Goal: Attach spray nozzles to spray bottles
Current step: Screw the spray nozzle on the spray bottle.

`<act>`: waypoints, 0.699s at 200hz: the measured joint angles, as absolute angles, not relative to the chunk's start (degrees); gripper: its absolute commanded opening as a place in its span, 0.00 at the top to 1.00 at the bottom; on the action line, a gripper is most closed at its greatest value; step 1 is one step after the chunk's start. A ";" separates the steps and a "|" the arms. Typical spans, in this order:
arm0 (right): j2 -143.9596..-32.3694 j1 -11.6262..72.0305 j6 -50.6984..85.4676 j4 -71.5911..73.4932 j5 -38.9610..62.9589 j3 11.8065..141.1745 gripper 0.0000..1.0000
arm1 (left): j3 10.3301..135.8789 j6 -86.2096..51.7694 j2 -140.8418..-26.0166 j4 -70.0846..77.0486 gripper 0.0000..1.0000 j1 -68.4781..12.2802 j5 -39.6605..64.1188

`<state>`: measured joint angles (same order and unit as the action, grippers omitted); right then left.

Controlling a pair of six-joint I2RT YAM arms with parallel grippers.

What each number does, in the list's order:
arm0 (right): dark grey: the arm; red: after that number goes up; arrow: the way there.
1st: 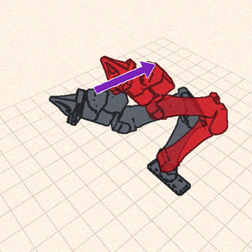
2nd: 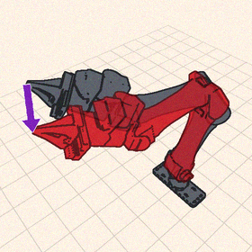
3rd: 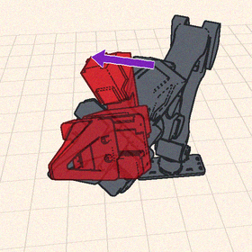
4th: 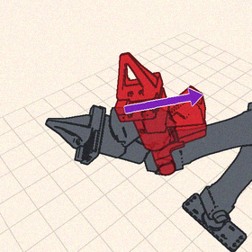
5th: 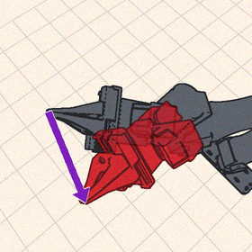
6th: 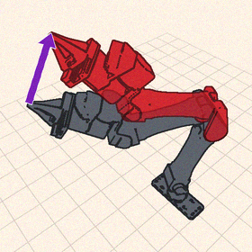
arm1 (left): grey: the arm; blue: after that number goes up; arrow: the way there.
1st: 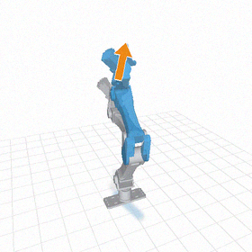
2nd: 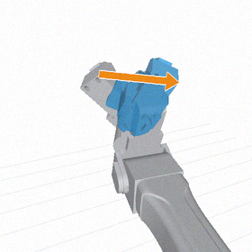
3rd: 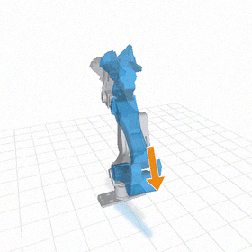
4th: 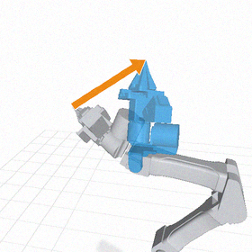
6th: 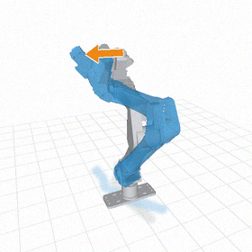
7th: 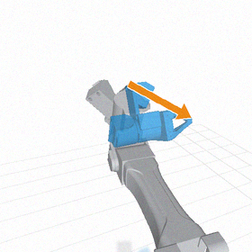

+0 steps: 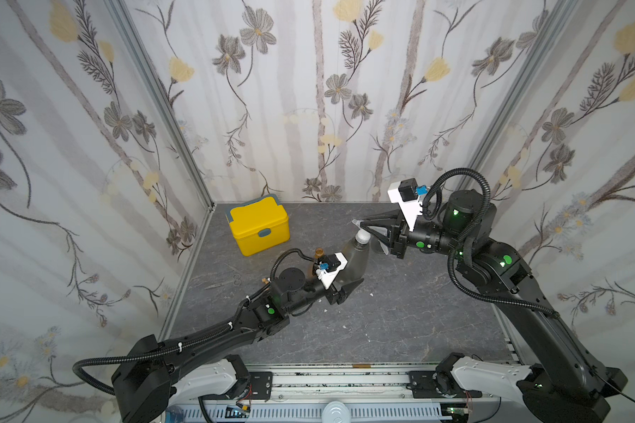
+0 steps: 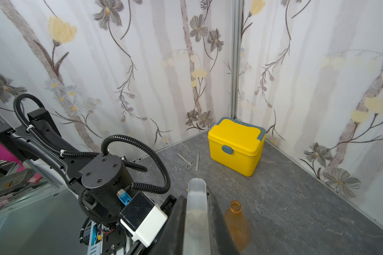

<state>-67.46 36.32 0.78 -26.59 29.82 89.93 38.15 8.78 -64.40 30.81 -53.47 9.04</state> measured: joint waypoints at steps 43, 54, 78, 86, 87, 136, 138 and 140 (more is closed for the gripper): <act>-67.40 37.04 -1.19 -28.45 27.11 90.43 0.89 | 38.52 8.82 -64.90 30.15 0.30 -53.47 9.13; -67.35 37.15 -1.78 -28.77 26.98 90.43 0.88 | 38.70 8.82 -65.01 29.76 0.31 -53.47 9.21; -67.31 37.39 -2.13 -28.93 26.48 90.24 0.87 | 38.76 8.82 -65.10 29.45 0.30 -53.47 9.26; -67.20 37.39 -1.96 -28.60 26.39 89.71 0.85 | 38.76 8.82 -65.10 29.19 0.30 -53.43 9.23; -67.20 37.39 -1.93 -28.53 26.37 89.65 0.85 | 38.76 8.82 -65.10 29.10 0.30 -53.43 9.23; -65.28 38.26 3.81 -25.23 21.85 85.45 0.82 | 38.76 8.62 -64.95 27.24 0.30 -53.43 8.91; -65.23 38.46 4.19 -25.15 21.30 85.41 0.82 | 38.76 8.62 -64.95 27.24 0.31 -53.43 8.93; -65.21 38.59 4.43 -25.10 20.93 85.36 0.81 | 38.76 8.62 -64.93 27.27 0.30 -53.43 8.93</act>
<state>-65.21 38.59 4.43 -25.10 20.93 85.36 38.76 8.62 -64.93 27.27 -53.43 8.93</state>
